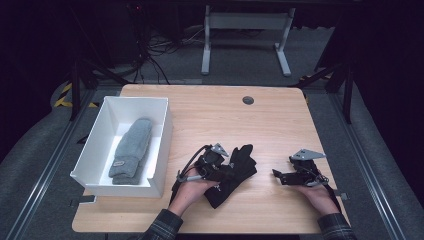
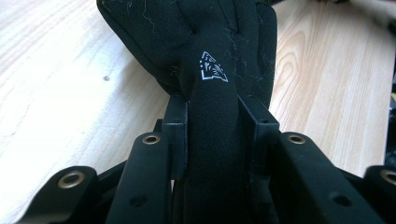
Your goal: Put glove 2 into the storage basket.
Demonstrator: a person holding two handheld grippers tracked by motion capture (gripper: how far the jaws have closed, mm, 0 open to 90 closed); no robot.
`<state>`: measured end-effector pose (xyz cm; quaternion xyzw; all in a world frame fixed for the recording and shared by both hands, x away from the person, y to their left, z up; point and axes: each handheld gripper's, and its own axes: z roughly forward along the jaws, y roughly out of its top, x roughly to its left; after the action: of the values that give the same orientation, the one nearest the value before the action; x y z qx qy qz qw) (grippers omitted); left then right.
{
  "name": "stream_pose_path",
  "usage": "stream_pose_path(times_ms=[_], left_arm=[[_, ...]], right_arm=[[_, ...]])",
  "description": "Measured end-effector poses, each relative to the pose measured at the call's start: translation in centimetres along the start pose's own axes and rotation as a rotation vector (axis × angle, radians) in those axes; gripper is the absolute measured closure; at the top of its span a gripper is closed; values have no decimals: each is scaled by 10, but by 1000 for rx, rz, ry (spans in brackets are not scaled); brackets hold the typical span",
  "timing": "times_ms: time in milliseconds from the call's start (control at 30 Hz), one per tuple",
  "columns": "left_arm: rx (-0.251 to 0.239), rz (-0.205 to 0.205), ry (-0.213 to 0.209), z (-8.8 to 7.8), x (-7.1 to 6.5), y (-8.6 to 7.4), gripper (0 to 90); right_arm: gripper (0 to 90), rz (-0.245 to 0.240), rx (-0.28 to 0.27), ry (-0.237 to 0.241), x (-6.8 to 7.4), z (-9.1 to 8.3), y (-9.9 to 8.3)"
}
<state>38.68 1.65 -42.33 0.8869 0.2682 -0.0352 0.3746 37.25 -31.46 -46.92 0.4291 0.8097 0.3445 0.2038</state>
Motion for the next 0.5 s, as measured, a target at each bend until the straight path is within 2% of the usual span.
stream_pose_path(times_ms=[300, 367, 500], left_arm=[[-35, -17, 24, -23, 0, 10, 684], [-45, -25, 18, -30, 0, 11, 684], [-56, -26, 40, -43, 1, 15, 684]], right_arm=[[128, 0, 0, 0, 0, 0, 0], [128, 2, 1, 0, 0, 0, 0], [128, 1, 0, 0, 0, 0, 0]])
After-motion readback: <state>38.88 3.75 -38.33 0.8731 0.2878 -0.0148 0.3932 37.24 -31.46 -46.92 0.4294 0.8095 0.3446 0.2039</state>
